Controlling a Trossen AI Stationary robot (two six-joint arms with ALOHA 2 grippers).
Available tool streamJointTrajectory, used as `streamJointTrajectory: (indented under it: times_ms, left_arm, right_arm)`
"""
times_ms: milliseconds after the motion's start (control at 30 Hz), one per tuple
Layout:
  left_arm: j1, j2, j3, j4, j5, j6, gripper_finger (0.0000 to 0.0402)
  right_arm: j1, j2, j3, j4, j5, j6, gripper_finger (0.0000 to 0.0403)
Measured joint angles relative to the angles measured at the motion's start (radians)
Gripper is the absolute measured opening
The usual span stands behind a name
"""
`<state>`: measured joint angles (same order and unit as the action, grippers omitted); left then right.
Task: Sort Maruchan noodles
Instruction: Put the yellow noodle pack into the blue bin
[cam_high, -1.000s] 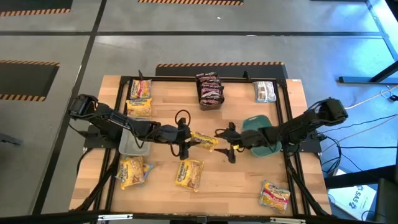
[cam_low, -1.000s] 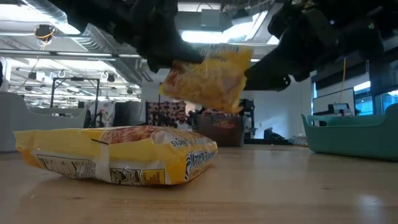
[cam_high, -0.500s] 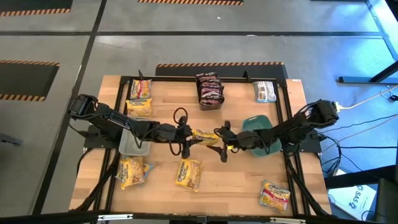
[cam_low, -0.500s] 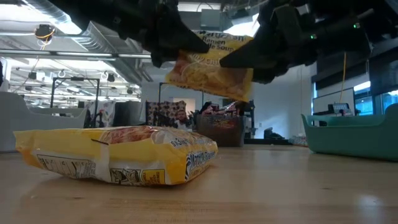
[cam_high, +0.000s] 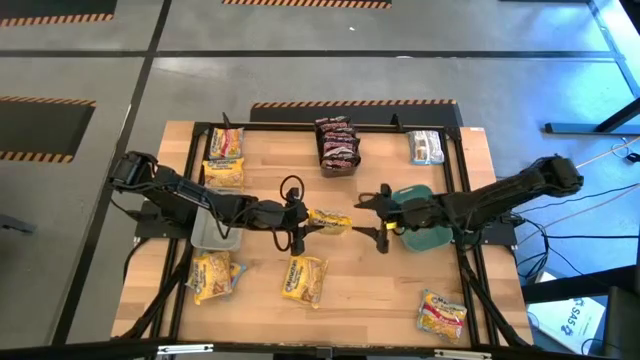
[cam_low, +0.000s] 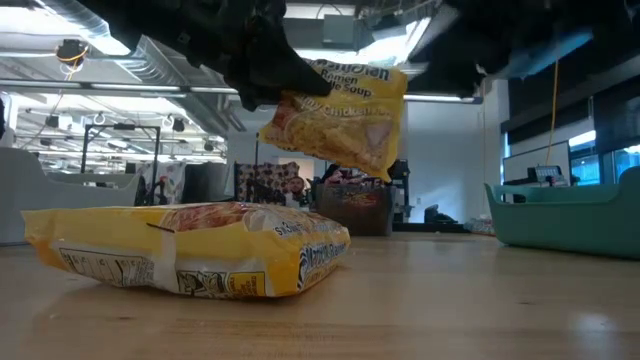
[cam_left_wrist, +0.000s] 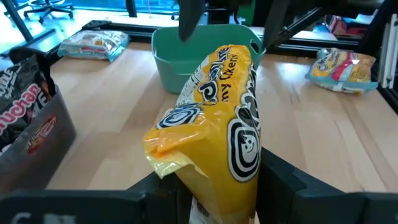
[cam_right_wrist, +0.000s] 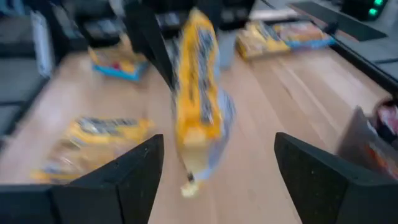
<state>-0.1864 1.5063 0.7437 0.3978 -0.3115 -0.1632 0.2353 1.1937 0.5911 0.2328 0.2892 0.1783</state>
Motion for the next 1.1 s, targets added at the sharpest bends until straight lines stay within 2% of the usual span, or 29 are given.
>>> streamJointTrajectory:
  times_ms: [167,367,500,667,833,1000,1100]
  left_arm:
    - [0.000,0.000,0.000,0.003,0.014,0.014,0.0120]
    - [0.000,0.000,0.000,0.002,0.014,0.029,0.0120]
    - [-0.004,0.000,0.000,0.003,0.014,0.045,0.0120]
    - [-0.002,0.000,0.000,-0.020,0.014,0.046,0.0120]
    - [-0.002,0.002,0.000,-0.021,0.012,0.047,0.0122]
    - [0.004,0.002,0.000,-0.023,-0.010,0.046,0.0123]
    - [0.005,0.005,0.000,-0.012,-0.007,0.059,0.0124]
  right_arm:
    - [-0.002,0.033,0.118,-0.076,-0.028,-0.027,0.0289]
    - [-0.045,0.150,0.344,-0.378,-0.048,-0.002,0.0289]
    - [-0.077,0.252,0.458,-0.515,-0.094,0.002,0.0289]
    - [-0.115,0.356,0.523,-0.547,-0.221,0.001,0.0289]
    - [-0.140,0.415,0.542,-0.531,-0.243,0.000,0.0289]
    - [-0.145,0.442,0.542,-0.521,-0.341,-0.001,0.0289]
    - [-0.145,0.448,0.542,-0.493,-0.327,-0.003,0.0289]
